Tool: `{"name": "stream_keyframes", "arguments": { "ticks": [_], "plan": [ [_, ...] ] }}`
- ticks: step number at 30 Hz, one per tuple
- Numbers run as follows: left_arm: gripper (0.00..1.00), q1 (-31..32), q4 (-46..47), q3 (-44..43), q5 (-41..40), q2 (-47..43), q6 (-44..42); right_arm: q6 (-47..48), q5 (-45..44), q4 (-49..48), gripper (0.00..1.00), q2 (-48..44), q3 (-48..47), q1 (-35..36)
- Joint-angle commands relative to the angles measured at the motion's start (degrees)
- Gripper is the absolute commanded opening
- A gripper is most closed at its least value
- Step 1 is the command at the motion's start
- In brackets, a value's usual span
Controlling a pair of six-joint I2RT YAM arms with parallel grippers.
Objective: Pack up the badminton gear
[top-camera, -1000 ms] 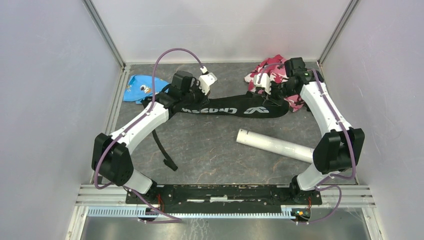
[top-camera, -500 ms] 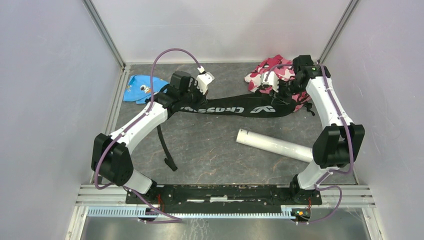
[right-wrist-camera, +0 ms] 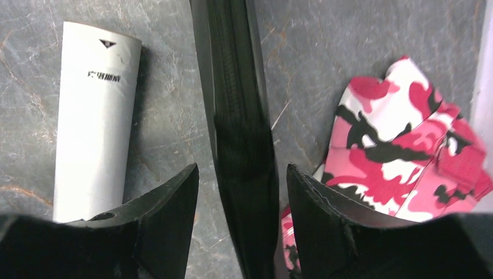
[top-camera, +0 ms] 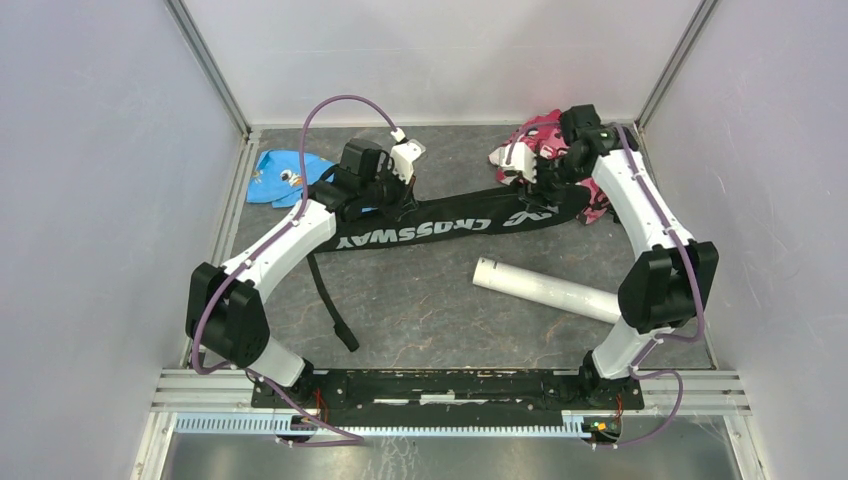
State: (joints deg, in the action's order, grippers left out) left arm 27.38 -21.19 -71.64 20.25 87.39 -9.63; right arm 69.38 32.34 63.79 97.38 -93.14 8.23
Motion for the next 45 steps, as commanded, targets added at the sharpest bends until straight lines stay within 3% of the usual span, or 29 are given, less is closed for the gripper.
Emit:
{"name": "stream_keyframes", "arguments": {
  "ticks": [1, 9, 16, 18, 26, 32, 45],
  "plan": [
    [0.02, 0.13, 1.36, -2.83, 2.60, -0.03, 2.23, -1.36, -2.99, -1.26, 0.64, 1.10, -4.59, 4.23],
    [0.02, 0.13, 1.41, -2.59, 3.23, -0.10, 2.11, -3.10, -7.28, -2.27, 0.64, 5.41, -9.15, 12.16],
    [0.02, 0.13, 1.67, -2.30, 3.24, -0.80, 1.94, -4.24, -8.33, -3.62, 0.58, 8.55, -8.54, 15.82],
    [0.02, 0.13, 1.68, -2.05, 3.05, -0.90, 1.58, -4.54, -8.34, -3.80, 0.53, 9.11, -8.69, 16.11],
    [0.02, 0.18, 1.52, -0.49, 1.12, -2.30, 0.12, -4.89, -10.79, -4.54, 0.18, 8.28, -7.39, 15.99],
    [0.02, -0.04, 0.06, 0.21, -1.77, -2.76, -1.81, -5.11, -11.15, -4.96, 0.02, 6.47, -5.61, 14.46],
    [0.02, -1.71, -0.59, 2.19, -5.22, -5.05, -3.73, -4.21, -10.49, -5.34, 0.00, 0.61, -0.09, 7.41]
  ]
}}
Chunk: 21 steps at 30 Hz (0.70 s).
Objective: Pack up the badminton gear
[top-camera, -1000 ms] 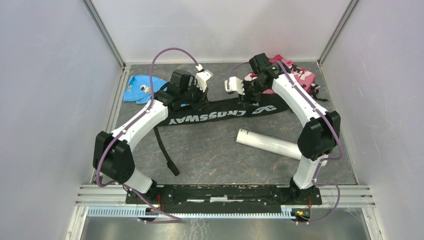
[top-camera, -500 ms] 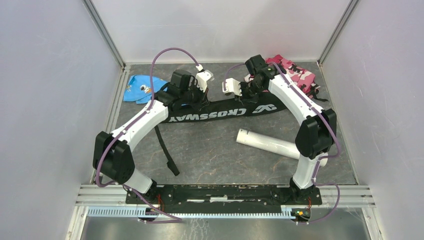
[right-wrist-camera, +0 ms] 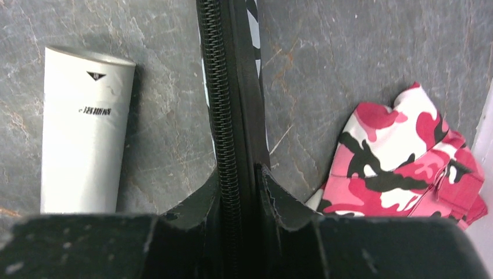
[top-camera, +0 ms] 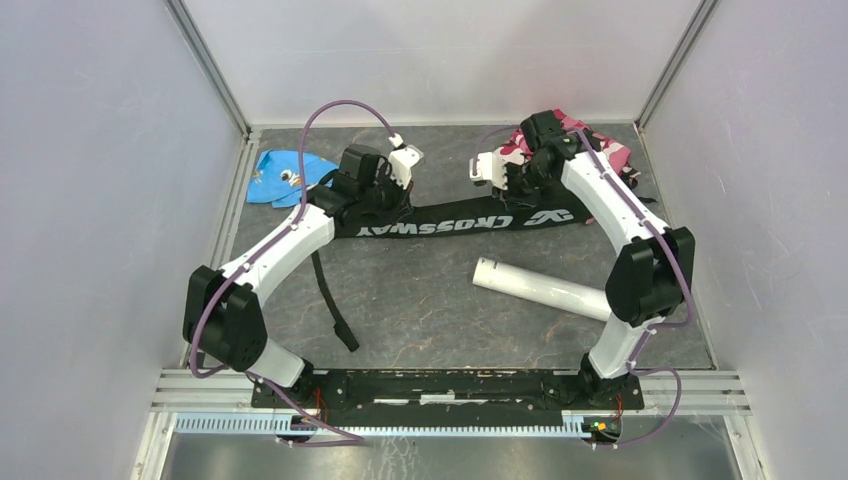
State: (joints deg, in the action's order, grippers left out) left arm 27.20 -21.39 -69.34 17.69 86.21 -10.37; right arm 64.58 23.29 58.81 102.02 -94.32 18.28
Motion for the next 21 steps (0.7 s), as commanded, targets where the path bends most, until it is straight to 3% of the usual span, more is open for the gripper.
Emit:
{"name": "stream_keyframes", "arguments": {
  "ticks": [1, 21],
  "plan": [
    [0.02, -1.79, -0.54, 0.05, -2.85, -3.93, -3.32, 0.77, -1.41, -0.35, 0.00, -4.42, 1.60, -3.18],
    [0.02, -17.06, -2.03, 9.83, -3.13, -6.55, -13.01, 2.15, -2.51, 1.02, 0.00, -6.48, 4.42, -10.30]
  ]
}}
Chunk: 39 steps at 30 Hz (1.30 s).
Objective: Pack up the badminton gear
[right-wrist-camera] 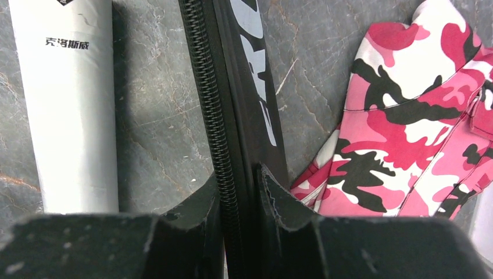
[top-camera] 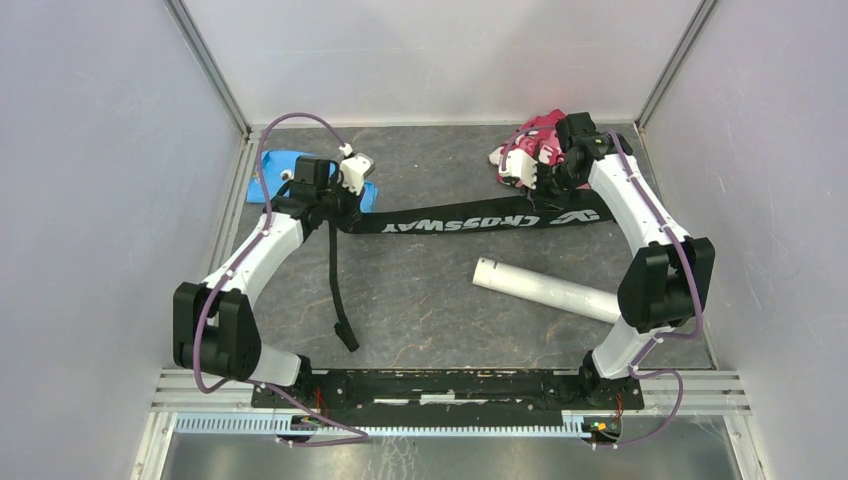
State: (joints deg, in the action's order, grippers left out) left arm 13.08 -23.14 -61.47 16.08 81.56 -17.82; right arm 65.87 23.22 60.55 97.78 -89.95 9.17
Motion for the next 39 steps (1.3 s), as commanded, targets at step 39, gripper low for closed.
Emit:
{"name": "stream_keyframes", "arguments": {
  "ticks": [39],
  "plan": [
    [0.13, -11.94, -2.92, 5.32, 2.67, 4.10, -16.53, 0.67, 0.02, 0.53, 0.00, 0.09, -2.29, -1.34]
  ]
}}
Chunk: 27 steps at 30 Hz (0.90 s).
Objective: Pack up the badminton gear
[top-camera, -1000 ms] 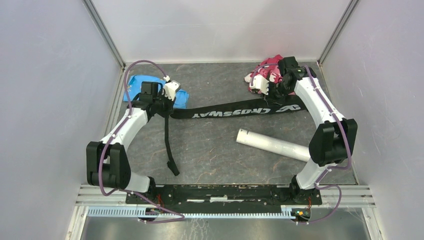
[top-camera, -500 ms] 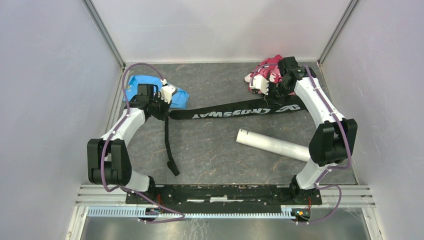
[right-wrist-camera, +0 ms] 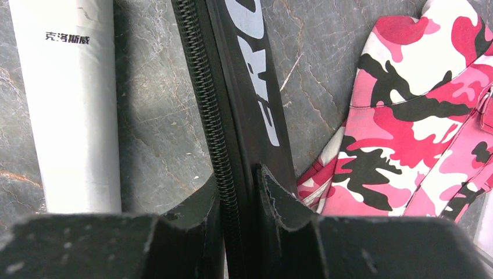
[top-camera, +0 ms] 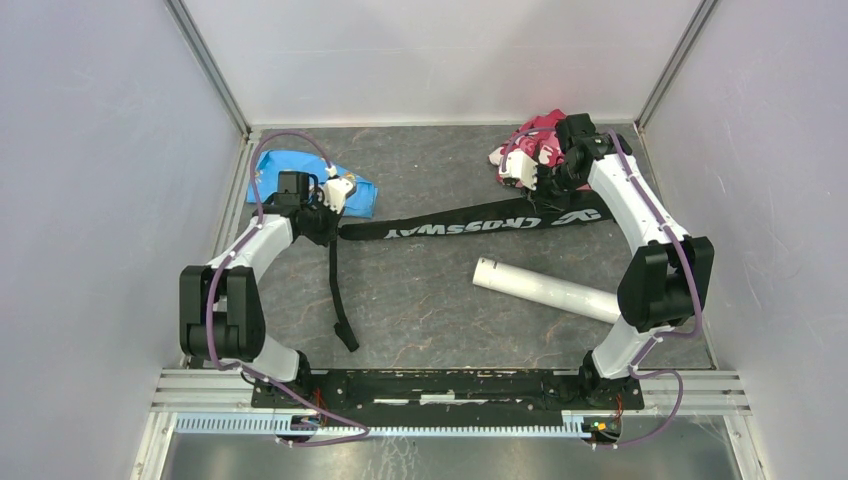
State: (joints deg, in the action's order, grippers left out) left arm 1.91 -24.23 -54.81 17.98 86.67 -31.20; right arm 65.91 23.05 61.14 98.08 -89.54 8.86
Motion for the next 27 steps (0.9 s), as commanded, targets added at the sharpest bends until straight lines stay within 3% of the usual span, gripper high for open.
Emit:
{"name": "stream_keyframes", "arguments": {
  "ticks": [1, 8, 11, 23, 27],
  "plan": [
    [0.18, -0.77, -2.19, -1.86, 0.90, -1.47, -3.21, 0.79, 0.24, 0.11, 0.00, -0.25, -3.11, -0.97],
    [0.65, -0.77, -4.34, -5.55, 1.05, -5.78, -4.23, 2.86, 2.29, 1.47, 0.00, -0.60, -5.66, -0.78],
    [0.80, -0.77, -2.37, -5.24, 2.29, -8.53, -3.82, 3.92, 2.85, 1.48, 0.00, -0.61, -6.76, 0.24],
    [0.98, -0.70, 0.45, -8.12, 16.98, -9.89, -2.20, 6.54, 2.99, 0.82, 0.00, 1.58, -13.27, 7.53],
    [1.00, -0.61, 0.47, -8.30, 21.20, -10.37, -2.72, 7.33, 4.82, 0.56, 0.00, 1.83, -14.30, 8.78]
  ]
}}
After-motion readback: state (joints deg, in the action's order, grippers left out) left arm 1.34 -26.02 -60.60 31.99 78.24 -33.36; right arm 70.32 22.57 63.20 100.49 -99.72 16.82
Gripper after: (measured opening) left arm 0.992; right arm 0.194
